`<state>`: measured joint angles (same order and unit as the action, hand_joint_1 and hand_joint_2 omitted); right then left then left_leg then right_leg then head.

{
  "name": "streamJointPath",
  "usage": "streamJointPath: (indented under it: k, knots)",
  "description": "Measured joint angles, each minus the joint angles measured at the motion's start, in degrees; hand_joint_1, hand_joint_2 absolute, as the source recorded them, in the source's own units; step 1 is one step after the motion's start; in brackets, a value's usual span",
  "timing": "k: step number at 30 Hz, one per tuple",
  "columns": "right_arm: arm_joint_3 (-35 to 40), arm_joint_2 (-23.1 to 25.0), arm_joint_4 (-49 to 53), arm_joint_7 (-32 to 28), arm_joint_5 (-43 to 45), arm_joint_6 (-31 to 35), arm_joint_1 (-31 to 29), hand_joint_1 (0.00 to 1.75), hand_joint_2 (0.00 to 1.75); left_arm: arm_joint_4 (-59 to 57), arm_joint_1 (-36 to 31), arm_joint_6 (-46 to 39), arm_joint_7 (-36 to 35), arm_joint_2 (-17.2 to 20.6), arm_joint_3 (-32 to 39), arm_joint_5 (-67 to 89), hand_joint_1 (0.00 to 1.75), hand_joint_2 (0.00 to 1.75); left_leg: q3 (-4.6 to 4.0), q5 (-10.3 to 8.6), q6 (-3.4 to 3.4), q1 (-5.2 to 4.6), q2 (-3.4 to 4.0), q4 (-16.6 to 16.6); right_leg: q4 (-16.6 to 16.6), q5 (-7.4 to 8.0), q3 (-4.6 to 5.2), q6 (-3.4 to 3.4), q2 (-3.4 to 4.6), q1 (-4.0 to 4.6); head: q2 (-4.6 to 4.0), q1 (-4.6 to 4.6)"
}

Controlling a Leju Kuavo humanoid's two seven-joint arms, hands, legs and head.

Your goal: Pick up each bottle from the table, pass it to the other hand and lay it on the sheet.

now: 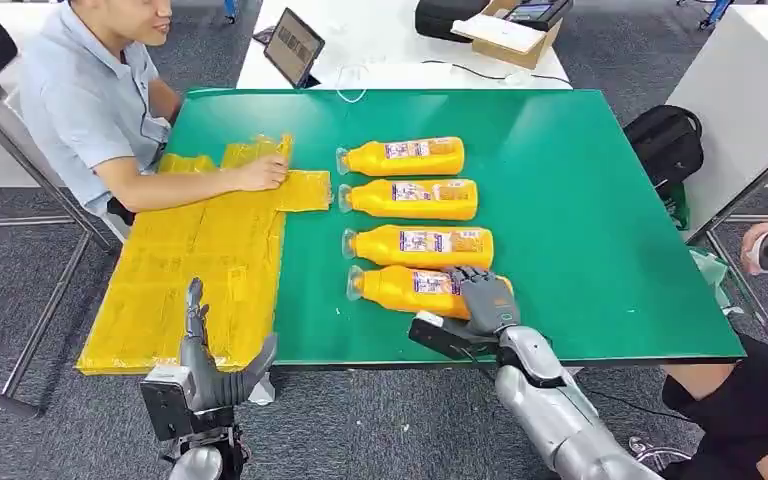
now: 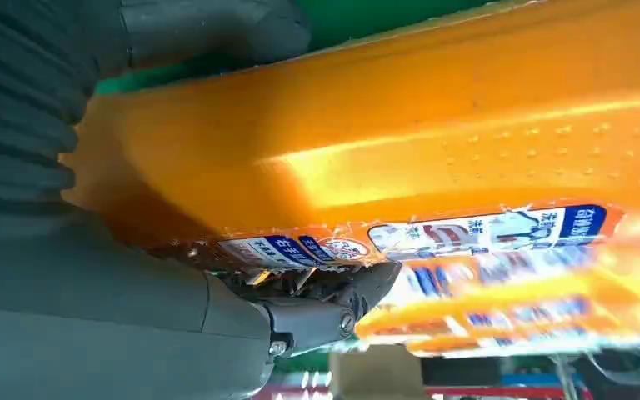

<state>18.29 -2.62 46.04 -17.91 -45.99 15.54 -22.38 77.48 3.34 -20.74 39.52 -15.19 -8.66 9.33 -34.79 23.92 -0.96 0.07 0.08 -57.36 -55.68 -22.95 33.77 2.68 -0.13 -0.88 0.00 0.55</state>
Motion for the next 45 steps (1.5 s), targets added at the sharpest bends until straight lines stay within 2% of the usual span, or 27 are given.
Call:
streamJointPath:
  k: [3, 7, 13, 17, 23, 27, 30, 32, 38, 45]
  knots:
    - [-1.9, 2.2, 5.4, -5.2, 10.6, 1.1, 3.7, 1.75, 1.75, 0.0, -0.2, 0.7, 0.0, 0.0, 0.0, -2.6, 0.00, 1.75, -0.04, 0.02, 0.05, 0.01, 0.02, 0.0, 0.0, 0.00, 0.05, 0.00, 0.03, 0.02, 0.00, 0.04]
    - [-3.7, 5.8, 14.2, -8.1, 19.0, 4.2, 8.7, 1.75, 1.75, 0.0, -0.2, 1.4, -0.5, -0.2, -0.4, -5.6, 0.00, 1.75, -0.36, -0.08, 0.04, 0.03, -0.02, 0.0, 0.0, 0.00, 0.30, -0.01, 0.00, 0.08, 0.00, 0.07]
    - [-5.0, 7.6, 19.6, -9.3, 20.9, 5.2, 10.8, 1.73, 1.75, 0.0, -0.3, 2.1, -0.9, -0.3, -0.9, -7.0, 0.00, 1.75, -0.50, -0.07, 0.02, 0.00, -0.02, 0.0, 0.0, 0.00, 0.39, -0.01, 0.00, -0.01, 0.00, 0.02]
    - [-5.7, 8.8, 22.0, -13.5, 24.9, 8.5, 11.7, 1.71, 1.75, 0.0, -0.3, 7.9, -4.8, -0.3, -1.6, -11.9, 0.00, 1.75, -0.55, -0.06, 0.00, -0.09, -0.03, 0.0, 0.0, 0.00, 0.44, 0.00, 0.00, -0.09, 0.00, 0.02]
    - [-5.3, 11.7, 25.5, -15.6, 27.2, 8.3, 12.9, 1.75, 1.75, -0.5, 0.2, 10.0, -4.2, 0.4, -6.8, -5.2, 0.00, 1.75, -0.59, -0.03, 0.00, -0.08, -0.02, 0.0, 0.0, -0.01, 0.49, 0.00, 0.01, -0.08, 0.00, 0.04]
    - [-1.1, 13.3, 24.5, -18.1, 22.0, 9.8, 12.5, 1.75, 1.75, -0.3, 0.1, 17.1, -6.2, 0.6, -10.4, -9.5, 0.00, 1.75, -0.61, -0.05, 0.01, -0.05, -0.01, 0.0, 0.0, -0.01, 0.52, 0.00, 0.01, -0.06, 0.00, 0.02]
    - [2.3, 15.5, 20.9, -21.5, 17.8, 19.6, 11.0, 1.71, 1.75, -0.3, -1.0, 20.6, -8.0, 0.6, -12.2, -13.6, 0.00, 1.75, -0.61, -0.06, 0.01, -0.03, -0.01, 0.0, 0.0, -0.01, 0.51, 0.00, 0.01, -0.05, 0.00, 0.02]
    - [4.7, 16.9, 17.9, -21.7, 17.5, 22.1, 9.6, 1.69, 1.75, -0.3, -2.0, 21.0, -8.5, 0.6, -12.7, -14.6, 0.00, 1.75, -0.59, -0.07, 0.01, -0.03, -0.01, 0.0, 0.0, 0.00, 0.52, 0.00, 0.02, -0.05, 0.00, 0.02]
    - [11.1, 19.5, 9.8, -21.9, 16.9, 23.3, 7.4, 1.71, 1.75, -0.3, -3.4, 19.7, -8.3, 0.6, -12.7, -15.5, 0.00, 1.75, -0.61, -0.09, -0.01, -0.03, -0.03, 0.0, 0.0, -0.01, 0.52, 0.00, 0.00, -0.06, 0.00, 0.02]
    - [13.7, 20.4, 4.7, -22.1, 18.0, 23.3, 6.1, 1.75, 1.75, 0.0, -3.6, 19.5, -8.7, 0.6, -11.7, -17.1, 0.00, 1.75, -0.64, -0.08, -0.01, -0.05, -0.02, 0.0, 0.0, -0.01, 0.55, 0.00, 0.00, -0.07, 0.00, 0.02]
